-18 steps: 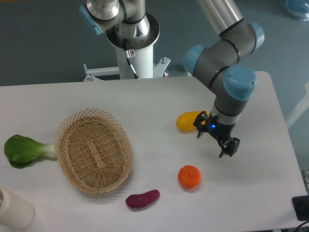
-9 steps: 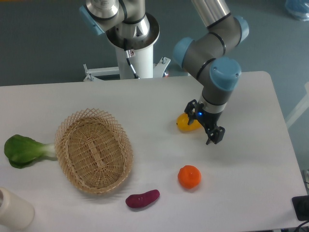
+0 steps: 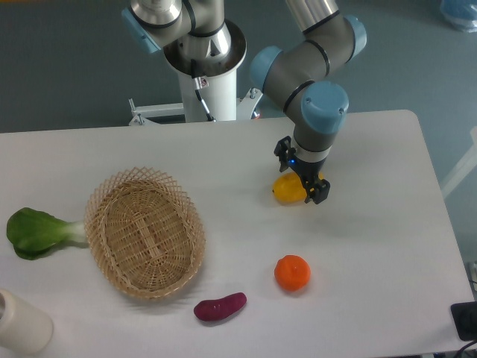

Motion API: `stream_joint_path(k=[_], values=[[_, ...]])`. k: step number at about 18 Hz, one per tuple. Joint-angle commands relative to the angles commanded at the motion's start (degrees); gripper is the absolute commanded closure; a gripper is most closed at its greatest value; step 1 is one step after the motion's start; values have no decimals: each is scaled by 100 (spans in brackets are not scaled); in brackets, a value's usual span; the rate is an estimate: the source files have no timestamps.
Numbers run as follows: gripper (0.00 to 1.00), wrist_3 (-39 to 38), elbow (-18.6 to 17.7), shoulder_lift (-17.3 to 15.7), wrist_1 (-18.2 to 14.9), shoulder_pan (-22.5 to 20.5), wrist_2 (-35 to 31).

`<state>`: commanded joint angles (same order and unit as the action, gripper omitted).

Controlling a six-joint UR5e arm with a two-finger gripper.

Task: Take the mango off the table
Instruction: 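Move the open gripper over the yellow mango and lower it, then close the gripper around the yellow mango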

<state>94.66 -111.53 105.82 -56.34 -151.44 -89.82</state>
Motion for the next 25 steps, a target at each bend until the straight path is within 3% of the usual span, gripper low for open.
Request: stream_joint_path(k=[15,20,25], values=[[0,-26,-184,105,105,105,-132],[0,-97,-343,211,641,132,-141],[1,-79,-334,246,659,132,-141]])
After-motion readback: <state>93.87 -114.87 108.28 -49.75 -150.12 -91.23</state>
